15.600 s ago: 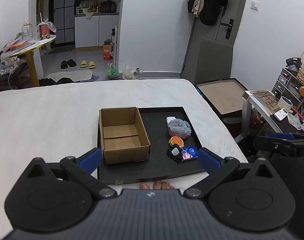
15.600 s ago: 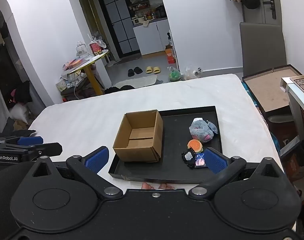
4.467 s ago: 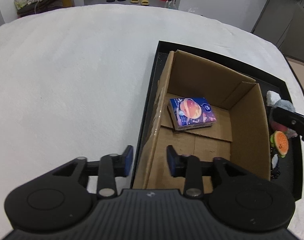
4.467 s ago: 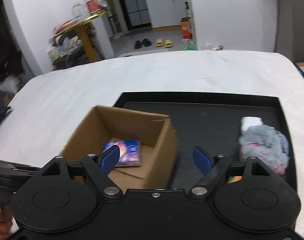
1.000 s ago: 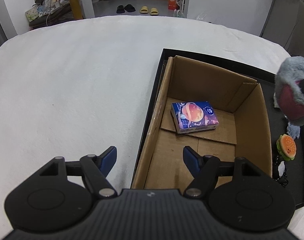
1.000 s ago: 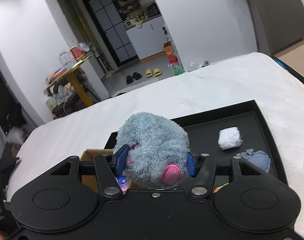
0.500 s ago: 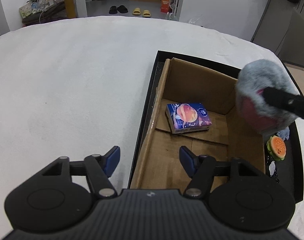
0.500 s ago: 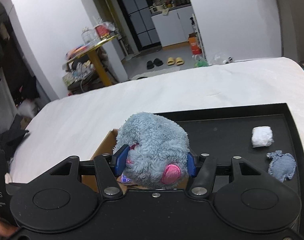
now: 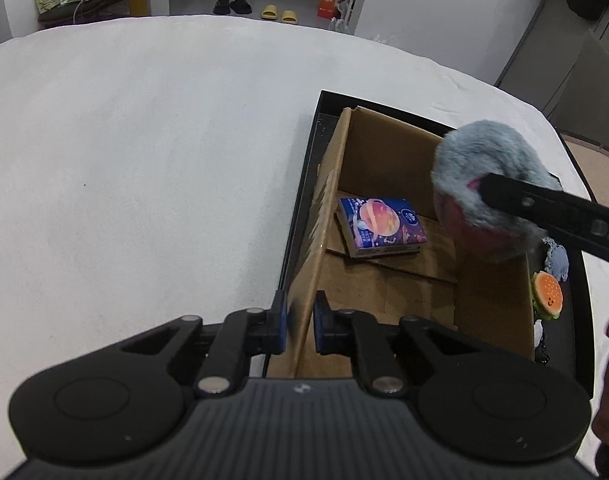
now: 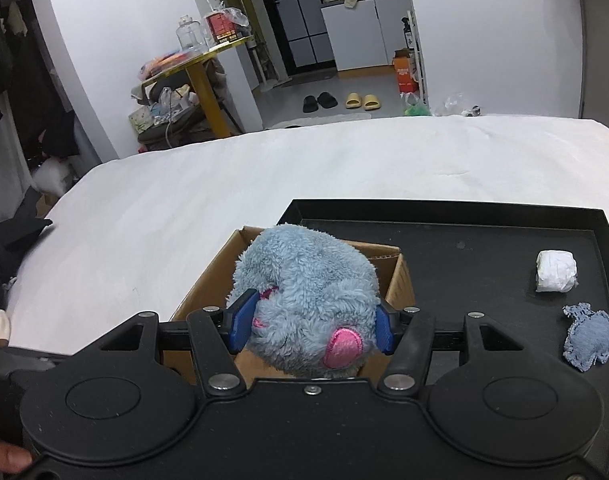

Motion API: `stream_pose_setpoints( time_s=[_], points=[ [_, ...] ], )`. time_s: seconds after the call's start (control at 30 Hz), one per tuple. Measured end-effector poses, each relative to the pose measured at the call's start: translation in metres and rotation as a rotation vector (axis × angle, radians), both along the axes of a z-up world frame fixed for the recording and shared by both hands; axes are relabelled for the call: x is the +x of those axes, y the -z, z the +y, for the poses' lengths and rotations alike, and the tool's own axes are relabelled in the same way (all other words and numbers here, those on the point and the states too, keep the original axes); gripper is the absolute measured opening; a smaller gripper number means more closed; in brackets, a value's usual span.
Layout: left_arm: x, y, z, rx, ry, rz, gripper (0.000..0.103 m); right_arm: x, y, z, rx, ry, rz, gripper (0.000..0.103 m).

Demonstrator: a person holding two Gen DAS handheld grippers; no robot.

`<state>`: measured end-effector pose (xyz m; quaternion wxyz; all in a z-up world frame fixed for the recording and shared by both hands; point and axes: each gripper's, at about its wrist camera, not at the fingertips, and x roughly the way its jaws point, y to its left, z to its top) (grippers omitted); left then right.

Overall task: Organize soft objects
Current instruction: 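Carry the mouse into the box and open the right gripper while the left gripper grips the box wall, then move the right gripper to the orange burger plush and grasp it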

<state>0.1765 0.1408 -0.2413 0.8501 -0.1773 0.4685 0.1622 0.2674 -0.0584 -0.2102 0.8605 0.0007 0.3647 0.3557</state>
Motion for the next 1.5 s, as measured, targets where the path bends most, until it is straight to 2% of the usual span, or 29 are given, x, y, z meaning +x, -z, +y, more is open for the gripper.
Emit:
stream_pose_setpoints(
  time_s=[0.07, 0.17, 0.23, 0.5, 0.73, 0.83, 1.0, 1.07, 1.27, 1.4, 1.5],
  points=[
    [-0.001, 0.000, 0.000, -0.003, 0.007, -0.003, 0.012, -0.001, 0.001, 0.007, -0.023, 0.002, -0.028, 0.057],
    [-0.001, -0.001, 0.001, -0.013, 0.011, -0.001, 0.012, 0.000, 0.007, 0.016, -0.059, 0.006, -0.034, 0.064],
    [-0.001, -0.001, 0.002, -0.019, 0.015, 0.001, 0.013, -0.002, 0.010, 0.020, -0.079, 0.003, -0.036, 0.064],
    [0.003, -0.004, 0.002, -0.019, 0.023, 0.012, 0.014, -0.002, 0.003, 0.004, -0.056, 0.049, -0.031, 0.063],
    [0.004, -0.008, 0.000, 0.019, 0.023, 0.012, 0.017, 0.001, 0.001, -0.014, -0.032, 0.086, -0.020, 0.063],
    [0.004, -0.009, -0.001, 0.026, 0.016, 0.019, 0.024, 0.002, 0.002, -0.021, -0.026, 0.095, -0.012, 0.063],
    [0.006, -0.010, -0.006, 0.055, 0.000, 0.031, 0.048, 0.005, 0.006, -0.038, -0.015, 0.120, 0.008, 0.063],
    [0.008, -0.012, -0.010, 0.074, -0.002, 0.031, 0.053, 0.006, 0.008, -0.046, -0.010, 0.133, 0.014, 0.063],
    [0.013, -0.014, -0.022, 0.111, 0.008, 0.038, 0.060, 0.011, 0.016, -0.068, -0.011, 0.164, 0.035, 0.064],
    [0.016, -0.013, -0.028, 0.126, 0.011, 0.048, 0.065, 0.015, 0.028, -0.081, -0.023, 0.187, 0.061, 0.070],
    [0.018, -0.013, -0.033, 0.137, 0.010, 0.049, 0.066, 0.017, 0.036, -0.091, -0.031, 0.204, 0.078, 0.071]
  ],
)
